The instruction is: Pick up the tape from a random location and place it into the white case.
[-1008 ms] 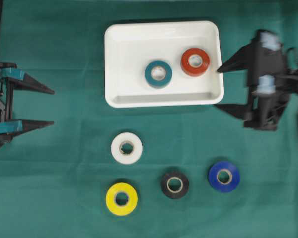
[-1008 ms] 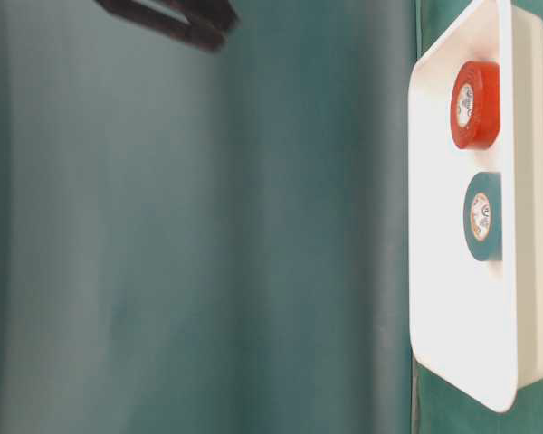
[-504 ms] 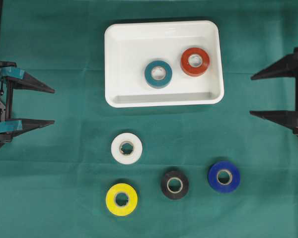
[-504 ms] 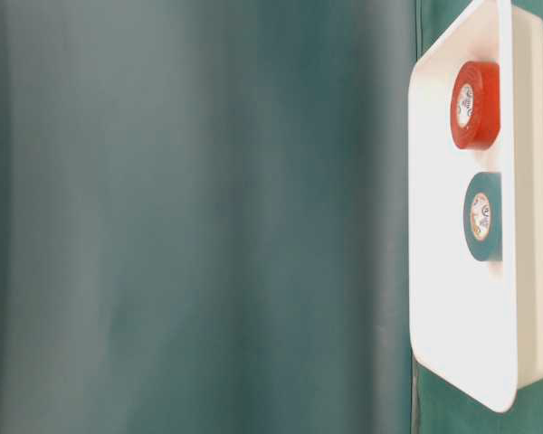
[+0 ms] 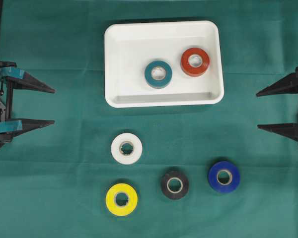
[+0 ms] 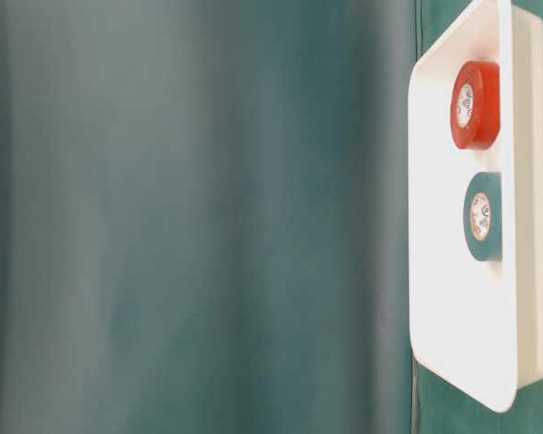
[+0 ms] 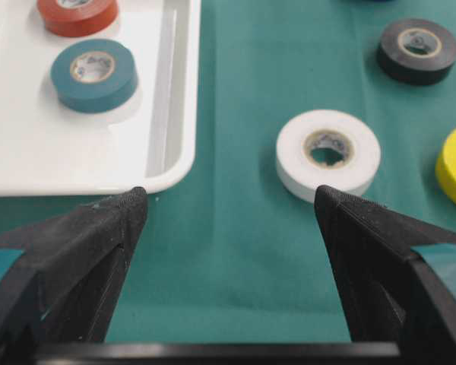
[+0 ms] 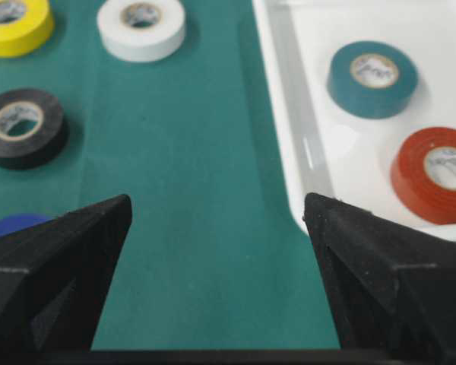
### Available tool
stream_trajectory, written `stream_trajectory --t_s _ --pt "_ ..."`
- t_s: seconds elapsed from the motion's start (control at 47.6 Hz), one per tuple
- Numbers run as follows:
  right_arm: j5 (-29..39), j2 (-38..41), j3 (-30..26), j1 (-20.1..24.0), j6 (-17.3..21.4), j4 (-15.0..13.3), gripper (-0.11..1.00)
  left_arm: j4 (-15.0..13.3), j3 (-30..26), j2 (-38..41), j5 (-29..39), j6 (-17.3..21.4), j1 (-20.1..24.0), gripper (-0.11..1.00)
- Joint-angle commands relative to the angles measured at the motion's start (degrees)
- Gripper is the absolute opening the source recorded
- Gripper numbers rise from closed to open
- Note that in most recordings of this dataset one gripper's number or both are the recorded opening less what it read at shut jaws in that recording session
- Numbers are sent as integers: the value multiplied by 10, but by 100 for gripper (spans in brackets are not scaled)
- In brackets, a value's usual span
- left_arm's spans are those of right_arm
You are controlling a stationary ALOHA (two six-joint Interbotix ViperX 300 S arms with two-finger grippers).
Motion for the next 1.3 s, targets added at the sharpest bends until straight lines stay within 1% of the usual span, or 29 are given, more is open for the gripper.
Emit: stream_trajectory --t_s 0.0,0.651,0.735,0.819,0.987,1.092,1.176,1.281 --pt "-14 9 -4 -4 1 1 89 0 -6 4 -2 -1 2 90" --pt "-6 8 -6 -6 1 1 89 0 -6 4 -2 -1 -2 90" --pt "-6 8 -7 -6 1 1 89 -1 -7 4 -3 -2 -12 90" --pt "-6 8 -8 -6 1 1 89 -1 -8 4 -3 -3 -35 90" --pt "-6 7 -9 -6 1 1 89 -1 -9 4 -4 -21 -105 90" --pt "-6 7 -9 -6 1 1 89 -1 -10 4 -1 -30 -141 90" --pt "-6 7 -10 -6 1 1 89 -1 -9 5 -1 -30 -155 90" --pt "-6 7 -10 -6 1 1 89 -1 -9 5 2 -30 -156 90"
